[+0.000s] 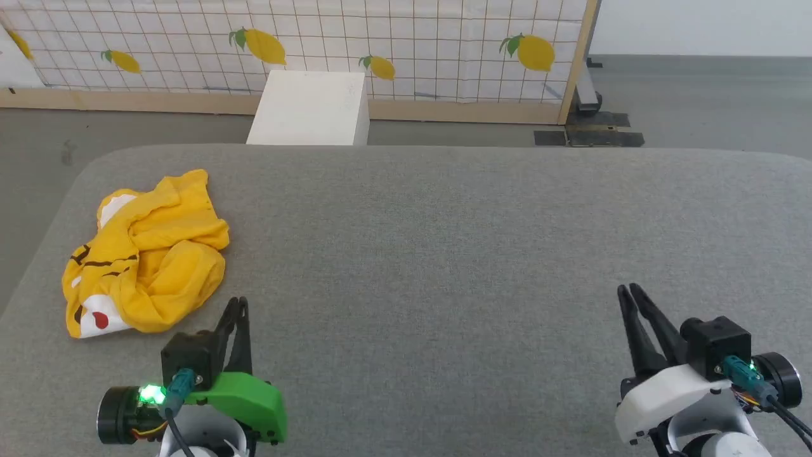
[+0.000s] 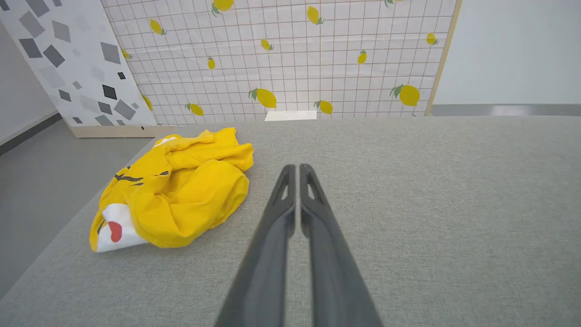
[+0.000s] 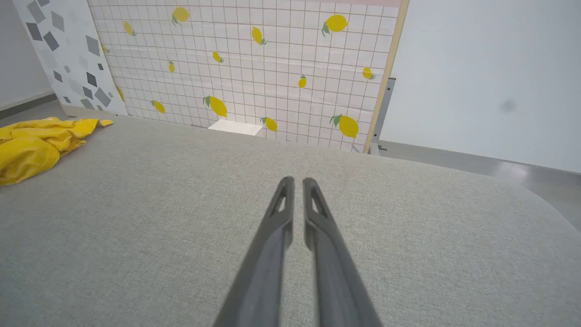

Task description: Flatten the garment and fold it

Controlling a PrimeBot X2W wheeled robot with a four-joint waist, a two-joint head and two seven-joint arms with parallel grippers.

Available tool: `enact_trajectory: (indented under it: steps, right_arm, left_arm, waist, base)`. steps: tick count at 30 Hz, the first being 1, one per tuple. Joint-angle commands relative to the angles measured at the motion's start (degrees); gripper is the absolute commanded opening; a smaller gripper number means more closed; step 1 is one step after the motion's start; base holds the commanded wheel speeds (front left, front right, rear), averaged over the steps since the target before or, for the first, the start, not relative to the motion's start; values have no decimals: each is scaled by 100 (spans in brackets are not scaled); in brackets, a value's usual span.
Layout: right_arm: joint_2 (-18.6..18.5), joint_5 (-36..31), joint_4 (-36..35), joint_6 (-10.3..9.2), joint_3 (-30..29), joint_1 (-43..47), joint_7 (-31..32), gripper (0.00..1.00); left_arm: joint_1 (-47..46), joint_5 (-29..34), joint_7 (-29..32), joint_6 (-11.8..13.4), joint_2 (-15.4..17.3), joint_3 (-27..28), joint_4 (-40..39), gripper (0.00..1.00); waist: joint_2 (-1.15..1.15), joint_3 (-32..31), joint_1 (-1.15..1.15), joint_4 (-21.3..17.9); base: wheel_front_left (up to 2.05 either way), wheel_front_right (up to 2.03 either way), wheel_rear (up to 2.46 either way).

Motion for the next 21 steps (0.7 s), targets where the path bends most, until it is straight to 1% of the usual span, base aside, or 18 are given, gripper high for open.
enact_trajectory:
  steps: [1,21]
  right_arm:
    - [-1,2,1,0,-4,1,-2,100]
    - [0,104,105,-1,-312,7,-217,100]
  left_arm:
    - [1,-1,-2,0,0,-3,0,100]
    - [57,-126,-217,-68,-5,34,-50,100]
  waist:
    - [0,0,0,0]
    - [0,16,0,3]
  base:
    - [0,0,0]
    - [0,0,0]
